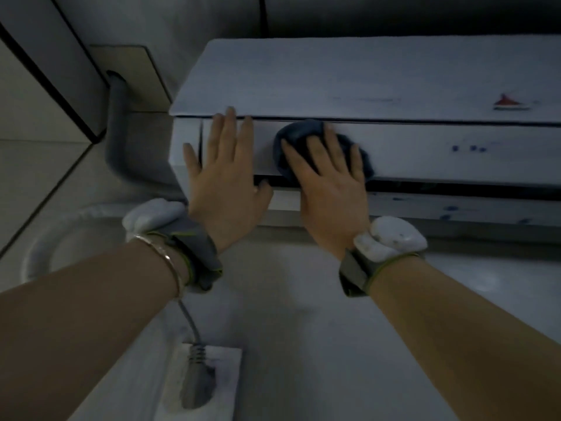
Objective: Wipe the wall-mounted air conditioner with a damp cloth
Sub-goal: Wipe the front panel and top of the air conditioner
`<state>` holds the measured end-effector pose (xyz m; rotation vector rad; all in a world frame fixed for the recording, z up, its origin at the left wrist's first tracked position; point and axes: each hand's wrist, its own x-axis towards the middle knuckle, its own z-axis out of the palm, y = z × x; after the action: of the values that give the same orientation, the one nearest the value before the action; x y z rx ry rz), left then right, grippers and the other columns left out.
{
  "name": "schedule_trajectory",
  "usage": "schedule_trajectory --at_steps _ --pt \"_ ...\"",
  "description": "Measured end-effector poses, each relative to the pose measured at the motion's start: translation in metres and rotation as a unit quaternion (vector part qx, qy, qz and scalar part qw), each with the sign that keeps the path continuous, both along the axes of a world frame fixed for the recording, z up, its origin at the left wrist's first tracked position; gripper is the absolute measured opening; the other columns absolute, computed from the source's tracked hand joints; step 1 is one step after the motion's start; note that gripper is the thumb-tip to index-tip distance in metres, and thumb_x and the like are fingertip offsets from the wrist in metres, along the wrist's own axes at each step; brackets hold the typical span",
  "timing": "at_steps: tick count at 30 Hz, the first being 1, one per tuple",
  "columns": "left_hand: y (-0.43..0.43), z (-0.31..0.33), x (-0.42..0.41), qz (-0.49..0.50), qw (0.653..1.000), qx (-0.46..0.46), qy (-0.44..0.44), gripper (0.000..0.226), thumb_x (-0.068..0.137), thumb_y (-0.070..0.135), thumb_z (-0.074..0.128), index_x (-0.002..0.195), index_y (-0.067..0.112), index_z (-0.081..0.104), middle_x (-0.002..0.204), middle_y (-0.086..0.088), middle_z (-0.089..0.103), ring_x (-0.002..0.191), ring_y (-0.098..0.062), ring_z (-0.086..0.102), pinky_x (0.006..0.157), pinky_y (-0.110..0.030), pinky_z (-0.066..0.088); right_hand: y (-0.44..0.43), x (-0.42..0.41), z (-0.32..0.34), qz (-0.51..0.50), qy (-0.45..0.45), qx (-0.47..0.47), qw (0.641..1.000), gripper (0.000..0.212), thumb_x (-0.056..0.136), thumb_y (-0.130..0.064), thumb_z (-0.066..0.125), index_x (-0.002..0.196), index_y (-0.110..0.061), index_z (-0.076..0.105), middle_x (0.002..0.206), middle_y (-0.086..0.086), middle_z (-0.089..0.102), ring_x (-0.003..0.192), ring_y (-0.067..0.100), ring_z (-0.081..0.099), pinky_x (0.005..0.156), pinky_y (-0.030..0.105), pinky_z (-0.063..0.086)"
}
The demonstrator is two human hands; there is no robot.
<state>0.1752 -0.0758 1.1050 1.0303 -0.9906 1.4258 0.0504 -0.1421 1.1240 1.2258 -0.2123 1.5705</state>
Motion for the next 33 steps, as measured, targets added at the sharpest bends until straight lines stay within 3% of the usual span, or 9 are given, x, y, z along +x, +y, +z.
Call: schedule_trajectory --at_steps 3,10,15,17,19,22,25,33 --pt "-0.017 0.004 -0.041 0.019 0.999 0.023 -0.036 0.084 0.086 0.032 0.054 0.147 0.01 0.001 0.159 -0.009 -0.003 0.145 -0.024 -0.003 0.113 -0.06 0.002 -0.012 -0.038 -0.003 0.011 -0.019 0.032 0.999 0.052 0.079 -0.009 0.054 0.13 -0.014 0.051 0.132 0.02 0.055 0.13 0.043 0.041 0.105 0.063 0.026" --pt "-0.04 0.011 -0.116 -0.039 0.997 0.028 -0.06 0.079 0.087 0.03 0.05 0.147 0.009 0.002 0.158 -0.01 -0.002 0.145 -0.023 -0.003 0.113 -0.06 0.002 -0.043 -0.153 0.001 0.054 -0.137 0.104 0.984 0.053 0.088 -0.028 0.037 0.14 -0.018 0.035 0.148 0.017 0.036 0.14 0.039 0.022 0.112 0.058 0.014" --pt "-0.042 0.011 -0.125 -0.028 0.998 0.038 -0.034 0.08 0.085 0.032 0.052 0.147 0.008 0.006 0.158 -0.012 -0.001 0.145 -0.024 -0.003 0.111 -0.063 0.004 -0.057 -0.208 0.007 0.165 -0.273 0.154 0.935 0.058 0.087 -0.03 0.028 0.144 -0.019 0.025 0.153 0.016 0.026 0.143 0.034 0.016 0.115 0.056 0.012" --pt "-0.04 0.01 -0.13 -0.026 0.998 0.046 -0.026 0.081 0.085 0.031 0.053 0.147 0.009 0.005 0.158 -0.012 -0.003 0.145 -0.026 -0.005 0.111 -0.064 0.002 -0.054 -0.21 0.009 0.164 -0.298 0.171 0.925 0.059 0.086 -0.03 0.027 0.144 -0.019 0.023 0.153 0.017 0.025 0.142 0.036 0.016 0.114 0.057 0.014" --pt "-0.037 0.01 -0.139 -0.019 0.998 0.05 -0.027 0.083 0.086 0.032 0.052 0.147 0.01 0.0 0.158 -0.012 -0.007 0.145 -0.026 -0.008 0.111 -0.064 0.0 -0.047 -0.197 0.008 0.12 -0.261 0.174 0.942 0.06 0.084 -0.03 0.031 0.144 -0.02 0.025 0.151 0.019 0.028 0.141 0.038 0.018 0.111 0.059 0.015" --pt "-0.037 0.013 -0.163 -0.003 0.997 0.056 -0.047 0.085 0.086 0.033 0.051 0.147 0.011 -0.005 0.158 -0.011 -0.011 0.145 -0.025 -0.011 0.111 -0.064 -0.002 -0.04 -0.174 0.002 0.061 -0.129 0.16 0.977 0.06 0.084 -0.026 0.04 0.143 -0.025 0.028 0.151 0.017 0.029 0.143 0.038 0.014 0.112 0.06 0.011" --pt "-0.039 0.017 -0.195 -0.013 0.996 0.06 -0.067 0.087 0.085 0.031 0.053 0.147 0.01 -0.005 0.158 -0.01 -0.012 0.144 -0.025 -0.012 0.112 -0.063 -0.003 -0.039 -0.183 0.002 0.035 -0.07 0.164 0.983 0.056 0.09 -0.022 0.04 0.143 -0.028 0.025 0.154 0.012 0.024 0.145 0.033 0.007 0.114 0.057 0.005" --pt "-0.069 0.022 -0.271 -0.015 0.984 0.096 -0.15 0.074 0.093 0.037 0.041 0.147 0.013 -0.004 0.158 -0.006 -0.012 0.145 -0.02 -0.012 0.111 -0.063 -0.002 -0.068 -0.278 0.007 0.053 -0.14 0.199 0.969 0.055 0.092 -0.021 0.035 0.145 -0.029 0.02 0.157 0.009 0.017 0.145 0.029 0.004 0.115 0.053 0.006"
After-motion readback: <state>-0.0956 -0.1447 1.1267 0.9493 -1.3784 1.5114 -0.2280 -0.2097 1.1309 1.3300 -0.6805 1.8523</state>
